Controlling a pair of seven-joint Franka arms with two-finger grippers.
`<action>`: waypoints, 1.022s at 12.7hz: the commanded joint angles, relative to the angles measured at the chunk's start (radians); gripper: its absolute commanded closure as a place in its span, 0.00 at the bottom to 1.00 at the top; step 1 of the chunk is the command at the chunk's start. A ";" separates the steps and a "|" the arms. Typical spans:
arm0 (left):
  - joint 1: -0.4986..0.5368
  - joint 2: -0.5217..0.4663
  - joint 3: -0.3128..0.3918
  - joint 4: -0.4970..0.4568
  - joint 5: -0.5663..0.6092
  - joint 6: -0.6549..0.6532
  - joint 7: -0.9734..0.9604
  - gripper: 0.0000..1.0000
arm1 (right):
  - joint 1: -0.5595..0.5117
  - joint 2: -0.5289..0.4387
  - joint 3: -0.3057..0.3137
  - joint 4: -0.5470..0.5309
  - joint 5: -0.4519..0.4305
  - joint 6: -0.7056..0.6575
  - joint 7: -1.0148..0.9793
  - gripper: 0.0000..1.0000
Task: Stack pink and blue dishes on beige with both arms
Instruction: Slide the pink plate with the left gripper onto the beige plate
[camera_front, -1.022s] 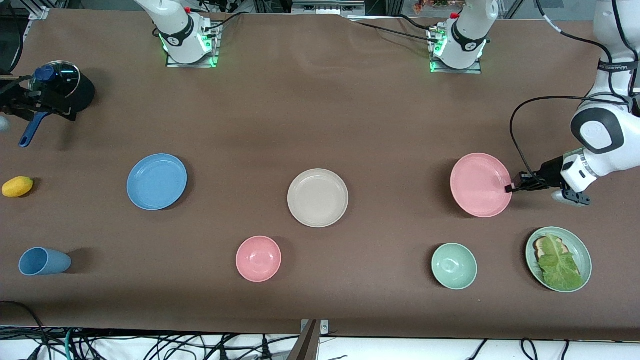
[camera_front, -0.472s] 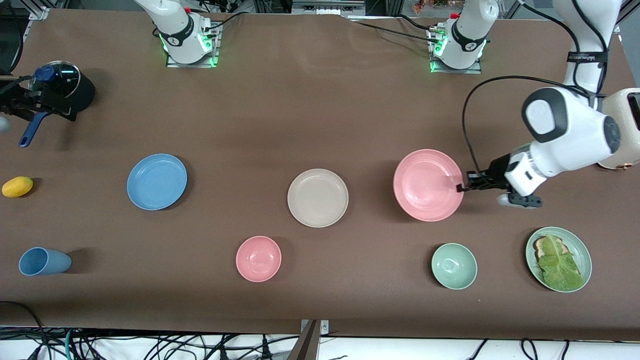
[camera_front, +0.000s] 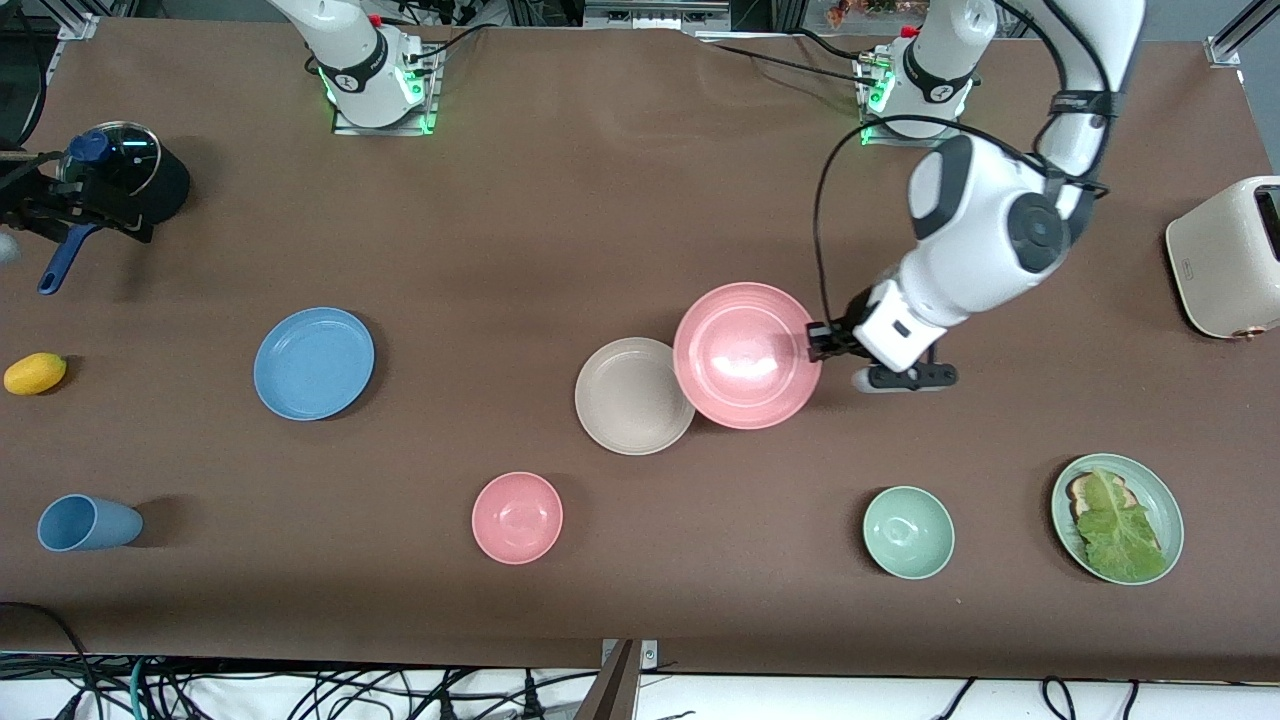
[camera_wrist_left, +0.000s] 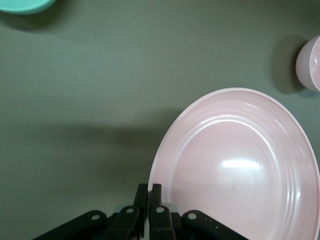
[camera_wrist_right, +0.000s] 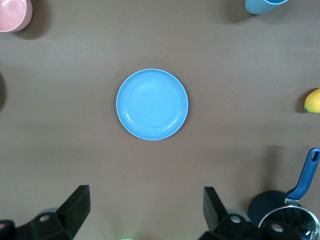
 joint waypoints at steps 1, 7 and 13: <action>-0.094 0.056 0.017 0.035 0.089 0.073 -0.162 1.00 | -0.005 0.005 -0.001 0.016 0.021 -0.008 -0.016 0.00; -0.234 0.180 0.020 0.048 0.212 0.246 -0.452 1.00 | -0.005 0.005 -0.002 0.016 0.020 -0.008 -0.016 0.00; -0.258 0.286 0.023 0.123 0.264 0.282 -0.541 1.00 | -0.005 0.005 -0.002 0.015 0.021 -0.008 -0.016 0.00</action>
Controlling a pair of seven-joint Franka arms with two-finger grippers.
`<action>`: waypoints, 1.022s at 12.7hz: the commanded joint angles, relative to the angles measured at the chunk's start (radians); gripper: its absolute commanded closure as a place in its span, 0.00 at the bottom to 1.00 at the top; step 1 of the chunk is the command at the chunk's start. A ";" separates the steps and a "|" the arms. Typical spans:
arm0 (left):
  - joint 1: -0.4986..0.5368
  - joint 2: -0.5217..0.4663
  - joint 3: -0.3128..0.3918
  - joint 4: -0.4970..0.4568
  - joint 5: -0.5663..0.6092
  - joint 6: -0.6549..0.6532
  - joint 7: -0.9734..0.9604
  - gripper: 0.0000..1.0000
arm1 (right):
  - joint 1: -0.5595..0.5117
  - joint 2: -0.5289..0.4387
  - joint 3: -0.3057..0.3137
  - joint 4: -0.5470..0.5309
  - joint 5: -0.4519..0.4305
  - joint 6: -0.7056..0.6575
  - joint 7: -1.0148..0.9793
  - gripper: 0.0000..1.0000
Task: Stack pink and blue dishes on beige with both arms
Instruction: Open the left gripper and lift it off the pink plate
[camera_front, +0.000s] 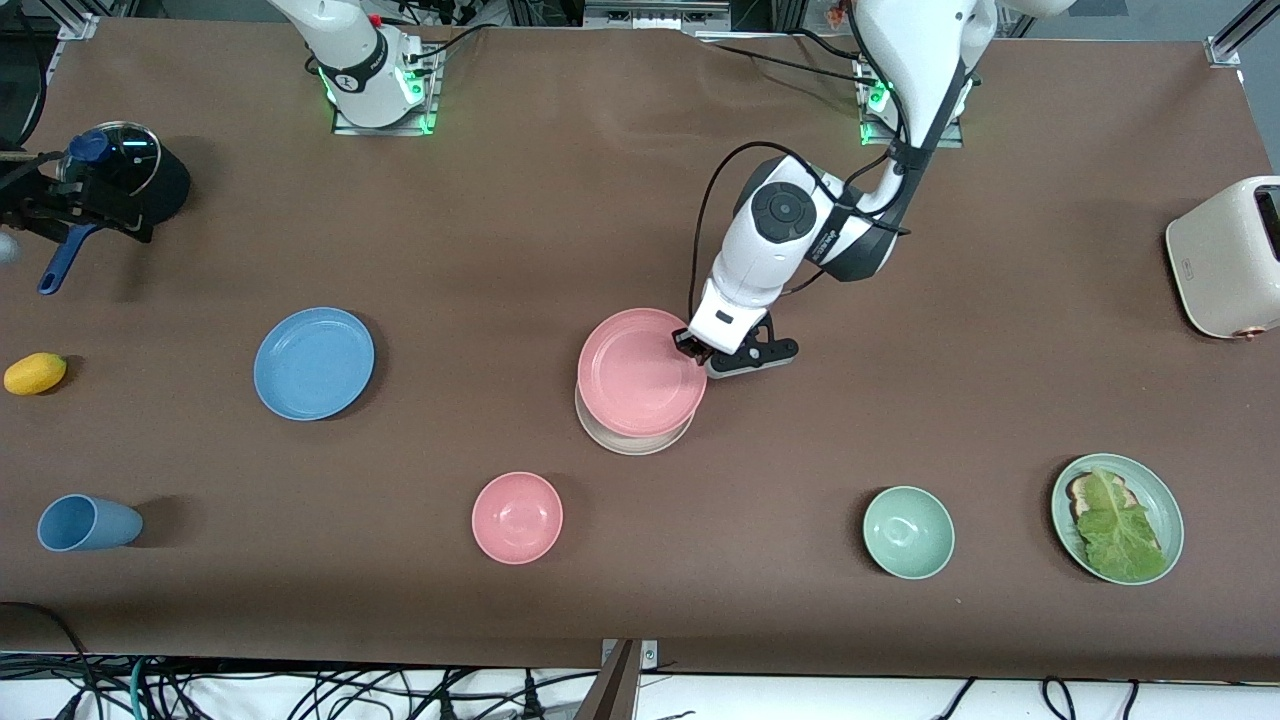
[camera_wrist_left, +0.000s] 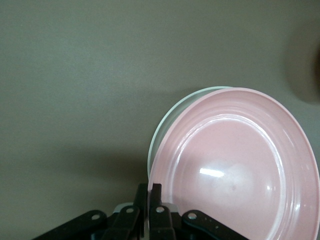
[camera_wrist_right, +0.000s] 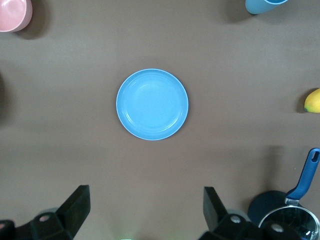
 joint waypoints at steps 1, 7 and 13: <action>-0.016 0.056 0.017 0.053 0.064 0.031 -0.064 1.00 | -0.005 0.004 -0.002 0.016 0.019 -0.008 -0.016 0.00; -0.032 0.099 0.019 0.051 0.083 0.099 -0.092 1.00 | -0.005 0.004 -0.003 0.016 0.019 -0.008 -0.016 0.00; -0.026 0.118 0.026 0.053 0.083 0.126 -0.080 1.00 | -0.005 0.004 -0.003 0.016 0.019 -0.008 -0.016 0.00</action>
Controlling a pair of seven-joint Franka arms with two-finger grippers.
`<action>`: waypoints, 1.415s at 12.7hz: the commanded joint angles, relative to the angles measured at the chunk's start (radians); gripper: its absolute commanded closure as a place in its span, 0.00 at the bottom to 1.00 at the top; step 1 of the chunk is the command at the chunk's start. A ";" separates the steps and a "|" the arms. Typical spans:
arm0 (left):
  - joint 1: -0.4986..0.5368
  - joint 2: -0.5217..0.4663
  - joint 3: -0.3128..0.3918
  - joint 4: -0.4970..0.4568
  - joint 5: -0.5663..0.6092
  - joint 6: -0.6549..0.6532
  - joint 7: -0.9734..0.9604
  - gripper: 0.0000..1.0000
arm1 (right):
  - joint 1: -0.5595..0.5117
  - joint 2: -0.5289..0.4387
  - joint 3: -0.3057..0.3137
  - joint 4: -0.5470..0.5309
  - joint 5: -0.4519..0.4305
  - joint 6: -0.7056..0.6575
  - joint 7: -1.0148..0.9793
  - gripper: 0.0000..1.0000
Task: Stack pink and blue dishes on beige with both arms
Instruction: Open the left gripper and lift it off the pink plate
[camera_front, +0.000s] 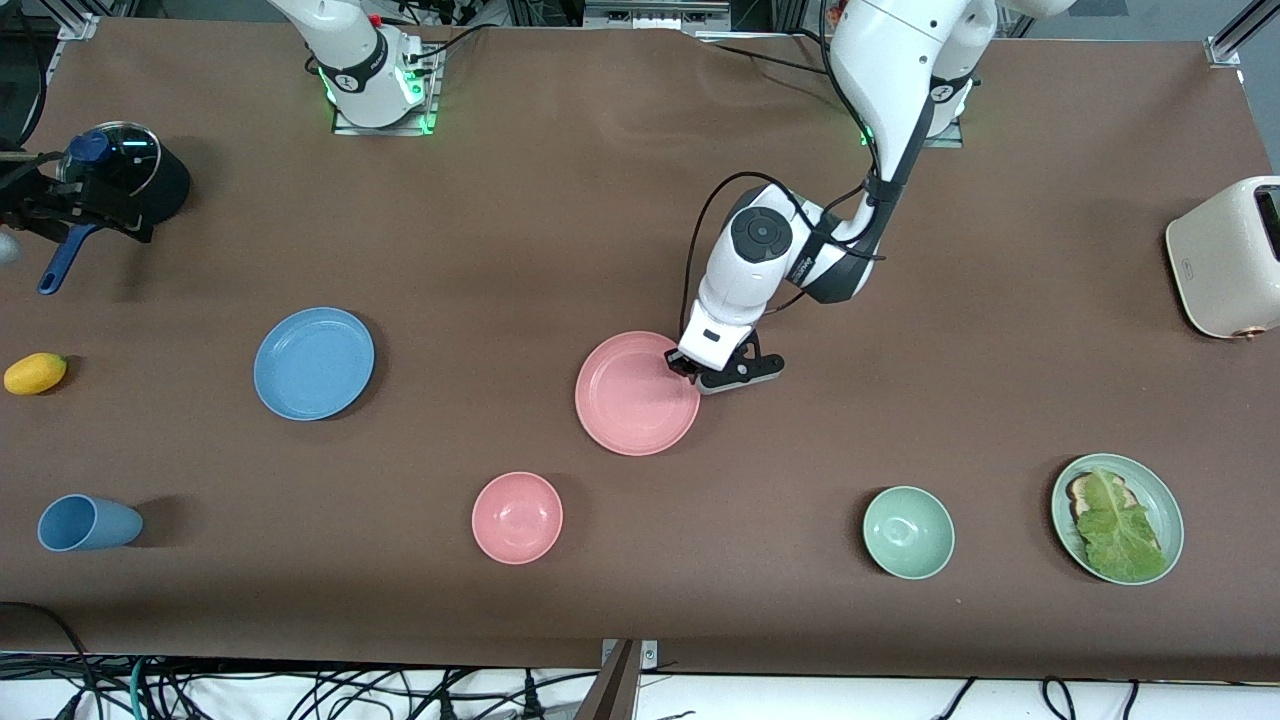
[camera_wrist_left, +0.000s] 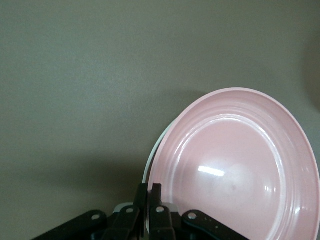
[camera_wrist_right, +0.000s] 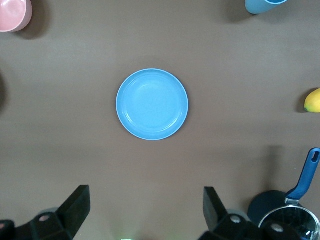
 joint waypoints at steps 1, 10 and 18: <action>-0.005 0.018 0.013 0.026 0.041 0.015 -0.024 1.00 | -0.005 0.004 -0.003 0.016 0.020 -0.006 -0.016 0.00; 0.006 -0.048 0.066 0.029 0.041 -0.056 0.079 0.09 | -0.005 0.004 -0.003 0.016 0.019 -0.006 -0.016 0.00; 0.112 -0.112 0.071 0.376 0.037 -0.730 0.329 0.01 | -0.022 0.130 -0.026 -0.037 0.002 0.012 -0.004 0.00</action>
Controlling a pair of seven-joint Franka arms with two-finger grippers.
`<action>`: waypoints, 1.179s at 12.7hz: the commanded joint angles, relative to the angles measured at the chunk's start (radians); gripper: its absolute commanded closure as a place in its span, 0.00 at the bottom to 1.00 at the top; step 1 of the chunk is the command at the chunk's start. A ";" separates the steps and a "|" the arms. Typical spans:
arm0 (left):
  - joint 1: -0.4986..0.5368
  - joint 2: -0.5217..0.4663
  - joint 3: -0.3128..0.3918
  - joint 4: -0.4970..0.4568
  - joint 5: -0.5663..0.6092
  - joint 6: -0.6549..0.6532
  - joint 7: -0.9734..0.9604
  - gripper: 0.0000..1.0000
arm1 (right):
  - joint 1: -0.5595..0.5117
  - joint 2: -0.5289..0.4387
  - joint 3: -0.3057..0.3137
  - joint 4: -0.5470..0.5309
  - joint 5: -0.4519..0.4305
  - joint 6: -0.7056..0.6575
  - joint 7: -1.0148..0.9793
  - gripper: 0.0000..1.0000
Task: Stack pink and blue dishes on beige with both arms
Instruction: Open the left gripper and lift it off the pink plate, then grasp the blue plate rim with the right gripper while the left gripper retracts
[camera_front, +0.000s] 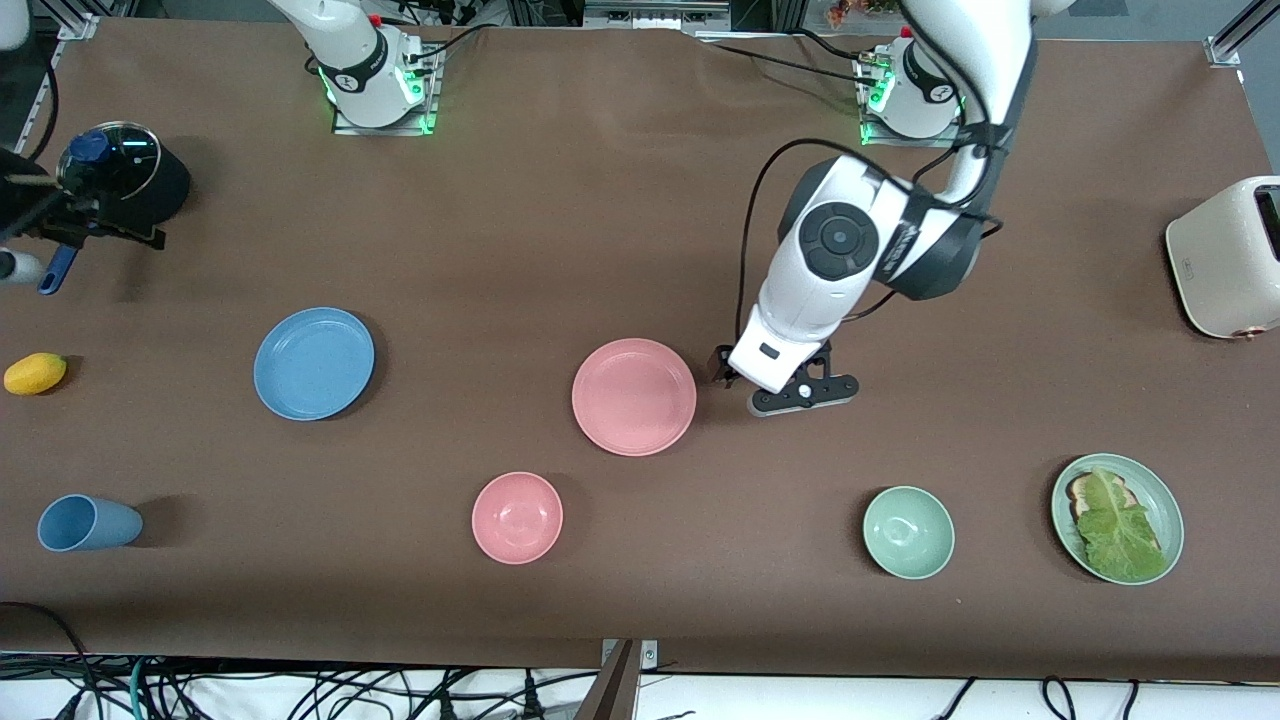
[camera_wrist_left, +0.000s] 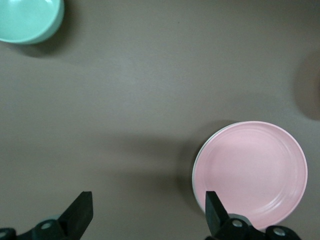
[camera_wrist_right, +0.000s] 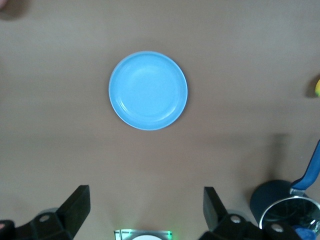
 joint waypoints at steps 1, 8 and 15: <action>0.036 0.011 -0.005 0.101 0.036 -0.135 0.084 0.01 | -0.014 0.090 -0.022 -0.027 0.003 0.063 -0.005 0.00; 0.161 -0.012 -0.005 0.282 0.024 -0.437 0.349 0.01 | -0.020 0.211 -0.056 -0.323 0.023 0.602 0.001 0.00; 0.399 -0.102 -0.010 0.276 0.019 -0.476 0.627 0.00 | -0.086 0.401 -0.055 -0.323 0.254 0.760 -0.132 0.02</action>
